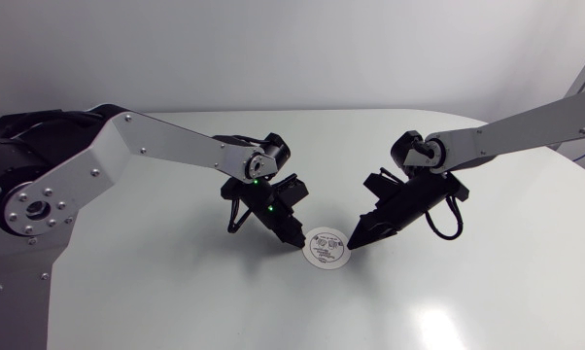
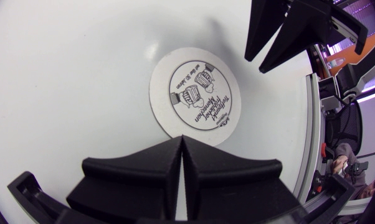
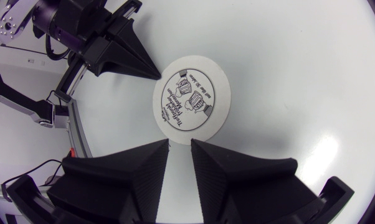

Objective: Turn the coaster over.

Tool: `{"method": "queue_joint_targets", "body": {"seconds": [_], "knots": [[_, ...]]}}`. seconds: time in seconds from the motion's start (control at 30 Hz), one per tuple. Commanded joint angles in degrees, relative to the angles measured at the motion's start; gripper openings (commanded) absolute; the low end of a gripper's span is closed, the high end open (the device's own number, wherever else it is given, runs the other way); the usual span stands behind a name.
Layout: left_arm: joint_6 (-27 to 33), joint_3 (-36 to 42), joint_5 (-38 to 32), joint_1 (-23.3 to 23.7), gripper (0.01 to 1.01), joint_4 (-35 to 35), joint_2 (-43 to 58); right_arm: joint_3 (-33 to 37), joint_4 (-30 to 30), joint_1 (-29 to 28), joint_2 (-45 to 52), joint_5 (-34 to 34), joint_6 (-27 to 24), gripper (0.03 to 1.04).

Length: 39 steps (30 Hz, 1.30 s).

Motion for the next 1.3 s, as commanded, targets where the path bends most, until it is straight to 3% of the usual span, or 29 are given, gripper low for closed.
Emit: {"method": "queue_joint_targets", "body": {"seconds": [0.0,0.2,0.37,0.5,0.83,1.2,1.27], "knots": [[1.0,1.4,0.8,-0.2,0.025,-0.9,1.9,-0.9,-0.6,-0.2,0.4,-0.4,0.4,0.36],[1.2,1.2,0.6,-0.6,0.025,-1.6,3.0,-0.8,-0.3,-0.9,0.9,-0.5,2.0,0.37],[1.3,1.1,0.2,-0.7,0.025,-1.6,3.3,0.7,0.5,-1.4,2.7,-0.4,4.1,0.62],[1.3,1.0,0.1,-0.9,0.025,-1.6,3.2,1.3,0.5,-1.5,4.5,0.2,5.9,0.72],[1.3,1.0,0.1,-0.9,0.025,-1.6,3.1,3.9,1.6,-1.6,9.0,0.5,9.9,0.72],[1.6,0.8,0.1,-0.9,0.025,-1.5,3.0,5.6,1.1,-0.6,13.2,-6.9,12.6,0.72],[1.6,0.8,0.1,-0.9,0.025,-1.5,3.0,5.8,0.7,-0.3,12.9,-7.3,12.3,0.59]]}}
